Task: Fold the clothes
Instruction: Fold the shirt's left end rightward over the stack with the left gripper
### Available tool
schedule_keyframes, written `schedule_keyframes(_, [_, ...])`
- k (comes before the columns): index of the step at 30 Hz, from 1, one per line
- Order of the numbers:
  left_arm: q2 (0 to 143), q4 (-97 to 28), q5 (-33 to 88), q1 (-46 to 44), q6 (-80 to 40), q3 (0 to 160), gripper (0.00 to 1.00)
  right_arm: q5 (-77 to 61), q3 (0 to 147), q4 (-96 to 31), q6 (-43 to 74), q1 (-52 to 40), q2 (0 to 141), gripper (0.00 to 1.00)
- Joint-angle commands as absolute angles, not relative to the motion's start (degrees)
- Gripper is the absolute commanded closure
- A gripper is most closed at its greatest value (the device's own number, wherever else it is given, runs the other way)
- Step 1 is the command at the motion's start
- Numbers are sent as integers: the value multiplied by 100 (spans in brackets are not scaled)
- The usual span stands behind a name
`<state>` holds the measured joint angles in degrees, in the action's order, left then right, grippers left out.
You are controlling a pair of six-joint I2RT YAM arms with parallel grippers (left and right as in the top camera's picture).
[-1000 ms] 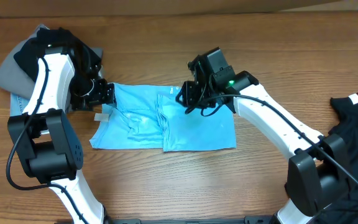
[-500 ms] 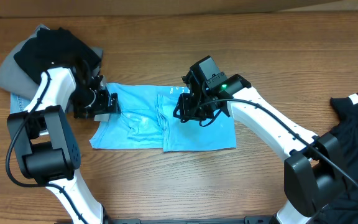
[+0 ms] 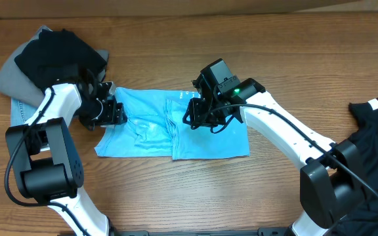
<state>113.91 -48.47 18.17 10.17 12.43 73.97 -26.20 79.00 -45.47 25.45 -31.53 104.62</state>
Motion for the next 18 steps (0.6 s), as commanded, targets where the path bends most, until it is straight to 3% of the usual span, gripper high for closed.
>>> schedule_keyframes(1, [11701,-4991,2231,963,1310,6995,34,-2665,7837,-4517,2504,-3155,10475,68])
schedule_keyframes(4, [11701,-5033,2200,963,1295,6919,41,-2668,7837,-4525,2504,-3155,10475,69])
schedule_keyframes(7, [11701,-5026,2141,969,1264,6914,59,-2668,7837,-4536,2504,-3153,10475,69])
schedule_keyframes(11, [11701,-4971,2143,972,1225,6914,68,-2665,7837,-4536,2502,-3148,10475,69])
schedule_keyframes(16, [11699,-4882,2171,974,1129,6919,92,-2668,7837,-4541,2502,-3144,10475,69])
schedule_keyframes(18, [11699,-4934,2161,976,1114,6938,96,-2665,7837,-4541,2502,-3144,10475,69])
